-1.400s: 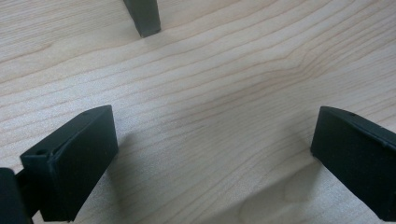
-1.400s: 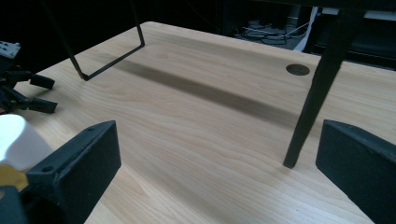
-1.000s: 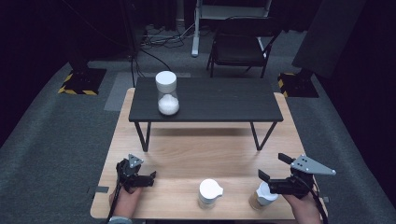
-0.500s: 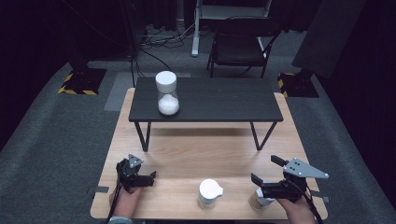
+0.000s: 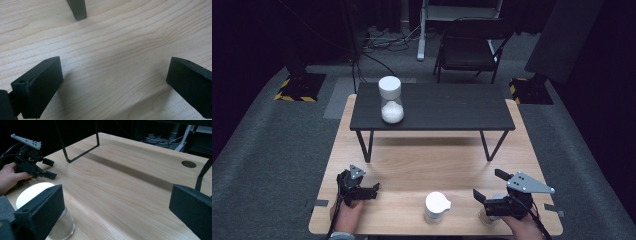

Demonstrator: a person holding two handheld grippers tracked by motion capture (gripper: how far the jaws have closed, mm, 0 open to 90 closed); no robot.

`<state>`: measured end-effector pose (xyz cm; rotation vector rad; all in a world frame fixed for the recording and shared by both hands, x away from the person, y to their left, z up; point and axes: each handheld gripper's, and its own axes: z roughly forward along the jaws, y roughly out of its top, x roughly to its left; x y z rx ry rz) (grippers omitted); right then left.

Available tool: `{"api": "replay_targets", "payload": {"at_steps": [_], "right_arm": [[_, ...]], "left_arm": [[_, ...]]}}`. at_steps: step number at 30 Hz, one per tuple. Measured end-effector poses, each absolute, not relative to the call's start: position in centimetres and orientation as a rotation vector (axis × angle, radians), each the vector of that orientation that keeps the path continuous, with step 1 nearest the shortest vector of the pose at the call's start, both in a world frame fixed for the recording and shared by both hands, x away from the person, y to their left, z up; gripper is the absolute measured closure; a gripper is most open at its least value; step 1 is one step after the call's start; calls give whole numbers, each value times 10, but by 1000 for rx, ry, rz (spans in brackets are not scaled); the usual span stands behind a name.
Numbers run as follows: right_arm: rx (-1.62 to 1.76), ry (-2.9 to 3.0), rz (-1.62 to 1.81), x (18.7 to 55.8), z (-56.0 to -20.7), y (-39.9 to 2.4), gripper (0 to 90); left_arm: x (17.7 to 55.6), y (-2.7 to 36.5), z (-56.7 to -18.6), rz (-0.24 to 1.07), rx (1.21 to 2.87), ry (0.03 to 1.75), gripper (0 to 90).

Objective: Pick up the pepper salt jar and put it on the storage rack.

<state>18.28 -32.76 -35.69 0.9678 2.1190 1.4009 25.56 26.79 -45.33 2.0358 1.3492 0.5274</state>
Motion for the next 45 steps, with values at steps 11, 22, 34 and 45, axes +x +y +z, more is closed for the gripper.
{"api": "replay_targets", "payload": {"at_steps": [11, 22, 34, 45], "right_arm": [[935, 2143, 1443, 184, -358, -317, 0], [910, 2177, 1472, 186, -360, -301, 0], [883, 2198, 1483, 187, -367, -284, 0], [863, 2215, 1495, 183, -374, -268, 0]], "left_arm": [[255, 267, -453, 531, 2032, 1357, 3], [255, 265, -453, 535, 2026, 1368, 2], [254, 264, -453, 537, 2024, 1372, 2], [254, 264, -453, 537, 2025, 1372, 2]]}}
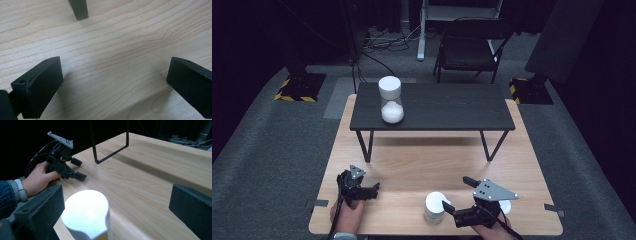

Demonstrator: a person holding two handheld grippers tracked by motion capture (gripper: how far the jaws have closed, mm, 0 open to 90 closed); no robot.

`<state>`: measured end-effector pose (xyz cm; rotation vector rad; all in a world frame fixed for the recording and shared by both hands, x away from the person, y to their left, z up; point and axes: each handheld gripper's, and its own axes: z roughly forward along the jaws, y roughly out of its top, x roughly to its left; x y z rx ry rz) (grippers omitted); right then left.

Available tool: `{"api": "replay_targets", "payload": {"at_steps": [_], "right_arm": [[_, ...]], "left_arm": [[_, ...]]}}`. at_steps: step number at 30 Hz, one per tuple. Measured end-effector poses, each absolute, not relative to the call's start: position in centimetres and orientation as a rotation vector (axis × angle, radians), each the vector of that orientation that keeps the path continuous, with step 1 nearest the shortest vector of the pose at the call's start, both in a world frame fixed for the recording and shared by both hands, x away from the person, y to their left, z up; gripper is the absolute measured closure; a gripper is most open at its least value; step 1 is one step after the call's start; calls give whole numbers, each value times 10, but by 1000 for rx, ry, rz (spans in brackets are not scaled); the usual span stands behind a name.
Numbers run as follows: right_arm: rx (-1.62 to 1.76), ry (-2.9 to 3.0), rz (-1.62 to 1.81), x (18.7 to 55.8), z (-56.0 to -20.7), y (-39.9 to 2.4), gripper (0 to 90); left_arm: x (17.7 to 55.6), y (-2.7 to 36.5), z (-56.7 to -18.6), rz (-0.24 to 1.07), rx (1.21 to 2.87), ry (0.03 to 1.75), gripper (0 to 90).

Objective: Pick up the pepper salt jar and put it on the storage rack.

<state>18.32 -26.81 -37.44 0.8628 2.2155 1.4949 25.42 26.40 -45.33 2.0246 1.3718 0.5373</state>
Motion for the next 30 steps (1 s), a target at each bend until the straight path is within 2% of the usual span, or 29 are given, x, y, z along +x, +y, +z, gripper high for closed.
{"api": "replay_targets", "payload": {"at_steps": [30], "right_arm": [[795, 2265, 1463, 177, -395, -240, 0]], "left_arm": [[254, 264, -453, 538, 2024, 1372, 2]]}}
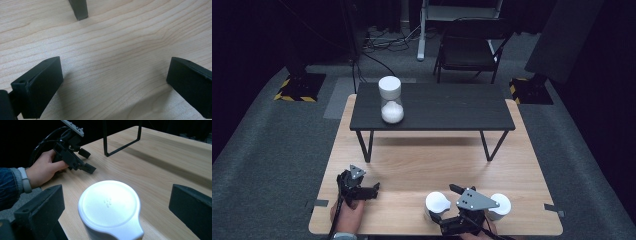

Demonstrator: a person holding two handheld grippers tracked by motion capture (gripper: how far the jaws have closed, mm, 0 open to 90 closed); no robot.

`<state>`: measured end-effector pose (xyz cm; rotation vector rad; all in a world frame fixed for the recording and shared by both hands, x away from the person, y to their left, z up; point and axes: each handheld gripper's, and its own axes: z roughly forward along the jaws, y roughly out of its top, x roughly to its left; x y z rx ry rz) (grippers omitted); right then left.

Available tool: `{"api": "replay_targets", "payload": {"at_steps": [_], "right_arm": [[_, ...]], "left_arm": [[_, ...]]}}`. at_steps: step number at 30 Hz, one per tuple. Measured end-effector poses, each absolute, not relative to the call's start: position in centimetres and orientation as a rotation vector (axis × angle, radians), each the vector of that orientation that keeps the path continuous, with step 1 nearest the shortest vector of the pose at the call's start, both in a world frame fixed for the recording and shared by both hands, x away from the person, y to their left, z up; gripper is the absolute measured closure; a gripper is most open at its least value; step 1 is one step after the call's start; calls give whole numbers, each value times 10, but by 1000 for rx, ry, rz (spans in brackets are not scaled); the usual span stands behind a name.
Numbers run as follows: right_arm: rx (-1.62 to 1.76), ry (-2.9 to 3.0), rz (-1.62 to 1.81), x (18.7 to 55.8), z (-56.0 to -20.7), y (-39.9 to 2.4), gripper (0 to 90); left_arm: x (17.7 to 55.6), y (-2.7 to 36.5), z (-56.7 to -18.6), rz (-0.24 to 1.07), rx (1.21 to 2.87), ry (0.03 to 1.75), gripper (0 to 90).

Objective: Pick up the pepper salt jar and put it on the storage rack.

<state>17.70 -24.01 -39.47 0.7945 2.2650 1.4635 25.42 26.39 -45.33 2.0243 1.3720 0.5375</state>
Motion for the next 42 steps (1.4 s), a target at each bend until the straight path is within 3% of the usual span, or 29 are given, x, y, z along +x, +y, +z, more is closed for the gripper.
{"api": "replay_targets", "payload": {"at_steps": [42], "right_arm": [[746, 2363, 1346, 186, -442, -222, 20]], "left_arm": [[255, 264, -453, 535, 2028, 1365, 2]]}}
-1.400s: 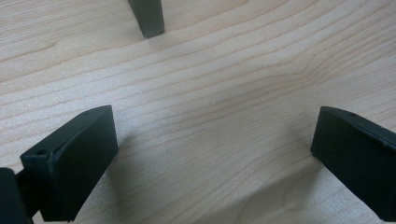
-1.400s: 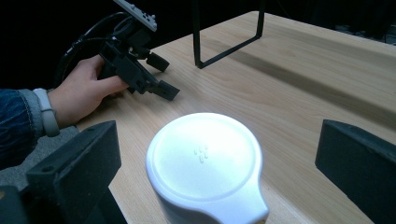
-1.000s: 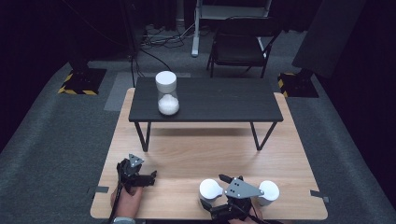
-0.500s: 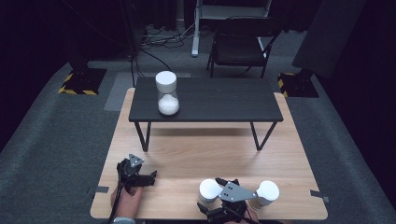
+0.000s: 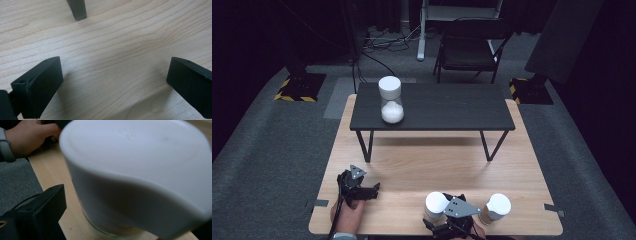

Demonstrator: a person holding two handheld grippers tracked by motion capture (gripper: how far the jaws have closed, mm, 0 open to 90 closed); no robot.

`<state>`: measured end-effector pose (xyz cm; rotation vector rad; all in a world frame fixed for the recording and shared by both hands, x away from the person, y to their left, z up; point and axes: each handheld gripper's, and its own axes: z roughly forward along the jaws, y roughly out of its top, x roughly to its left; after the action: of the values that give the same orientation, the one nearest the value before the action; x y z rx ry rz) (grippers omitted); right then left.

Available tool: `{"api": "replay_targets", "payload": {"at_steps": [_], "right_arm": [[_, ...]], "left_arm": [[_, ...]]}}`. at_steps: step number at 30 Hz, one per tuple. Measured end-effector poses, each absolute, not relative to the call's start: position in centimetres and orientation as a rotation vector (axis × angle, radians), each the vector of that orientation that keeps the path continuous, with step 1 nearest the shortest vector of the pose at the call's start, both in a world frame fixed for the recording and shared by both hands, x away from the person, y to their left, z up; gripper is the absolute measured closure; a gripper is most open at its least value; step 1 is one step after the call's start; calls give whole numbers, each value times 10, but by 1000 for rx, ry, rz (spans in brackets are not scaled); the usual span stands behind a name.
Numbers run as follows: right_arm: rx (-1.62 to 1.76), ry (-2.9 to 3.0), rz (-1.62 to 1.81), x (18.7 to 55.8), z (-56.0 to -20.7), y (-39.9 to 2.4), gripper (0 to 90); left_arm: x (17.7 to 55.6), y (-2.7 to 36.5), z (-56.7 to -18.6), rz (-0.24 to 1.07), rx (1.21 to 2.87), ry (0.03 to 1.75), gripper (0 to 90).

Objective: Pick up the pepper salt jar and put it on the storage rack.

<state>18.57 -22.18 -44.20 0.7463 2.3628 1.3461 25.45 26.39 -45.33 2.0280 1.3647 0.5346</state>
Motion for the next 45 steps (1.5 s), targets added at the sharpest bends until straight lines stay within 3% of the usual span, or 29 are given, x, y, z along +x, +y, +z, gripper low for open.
{"api": "replay_targets", "payload": {"at_steps": [21, 31, 45], "right_arm": [[761, 2379, 1300, 189, -457, -219, 146], [720, 2373, 1306, 185, -461, -220, 292], [698, 2377, 1324, 188, -462, -222, 300]], "left_arm": [[255, 264, -453, 534, 2029, 1362, 2], [255, 264, -453, 533, 2030, 1362, 2], [255, 264, -453, 534, 2029, 1361, 2]]}}
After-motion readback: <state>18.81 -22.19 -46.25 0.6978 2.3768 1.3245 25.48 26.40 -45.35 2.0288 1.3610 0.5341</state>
